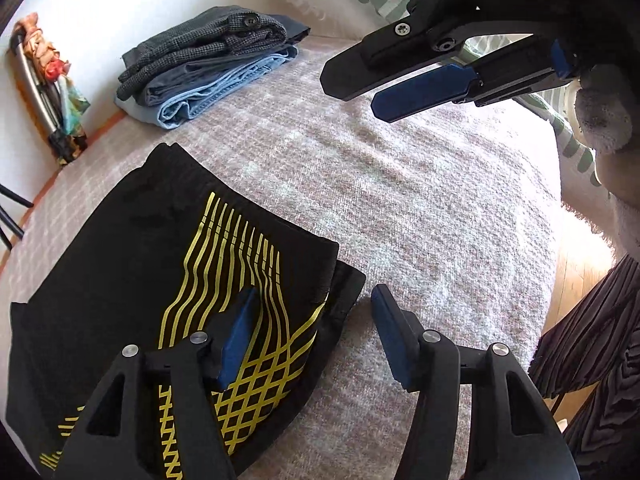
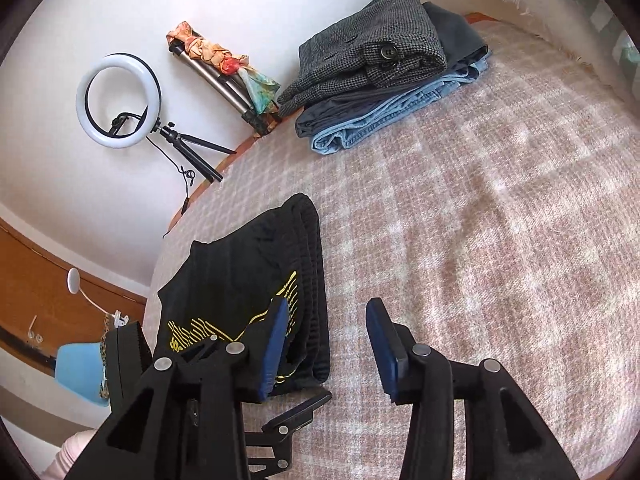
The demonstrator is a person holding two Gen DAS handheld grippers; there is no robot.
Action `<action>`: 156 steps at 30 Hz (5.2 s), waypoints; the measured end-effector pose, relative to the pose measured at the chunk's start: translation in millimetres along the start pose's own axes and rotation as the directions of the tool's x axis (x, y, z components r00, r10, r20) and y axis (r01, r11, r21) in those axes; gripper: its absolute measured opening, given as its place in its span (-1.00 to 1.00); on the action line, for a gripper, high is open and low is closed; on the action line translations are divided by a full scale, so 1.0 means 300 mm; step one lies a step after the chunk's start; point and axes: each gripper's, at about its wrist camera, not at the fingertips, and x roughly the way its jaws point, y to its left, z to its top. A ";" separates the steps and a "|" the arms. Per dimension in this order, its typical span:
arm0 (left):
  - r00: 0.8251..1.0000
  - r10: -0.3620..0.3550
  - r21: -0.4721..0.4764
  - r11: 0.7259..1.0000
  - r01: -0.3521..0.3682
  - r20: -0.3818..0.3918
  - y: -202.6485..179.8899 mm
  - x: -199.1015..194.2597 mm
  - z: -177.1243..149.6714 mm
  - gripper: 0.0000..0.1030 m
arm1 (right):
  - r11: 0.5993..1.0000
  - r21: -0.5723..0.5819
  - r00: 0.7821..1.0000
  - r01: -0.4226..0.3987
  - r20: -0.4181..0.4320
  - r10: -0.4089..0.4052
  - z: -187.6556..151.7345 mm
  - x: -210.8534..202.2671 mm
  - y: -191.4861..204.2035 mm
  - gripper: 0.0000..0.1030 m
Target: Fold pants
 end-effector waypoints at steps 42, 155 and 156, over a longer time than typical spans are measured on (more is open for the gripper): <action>0.949 -0.161 -0.286 0.928 0.239 0.269 0.241 -0.232 -0.033 -0.78 | 0.968 0.111 0.963 -0.227 -0.125 0.240 0.240 0.377 0.152 -0.69; 0.934 0.332 -0.809 0.581 -0.093 0.131 0.996 -0.707 -0.868 -0.31 | 0.909 -0.417 0.993 -0.007 -0.111 -0.043 0.055 0.664 0.875 0.01; 0.930 0.342 -0.809 0.580 -0.098 0.133 0.981 -0.715 -0.863 -0.06 | 0.901 -0.435 0.994 0.000 -0.095 -0.045 0.033 0.632 0.882 0.14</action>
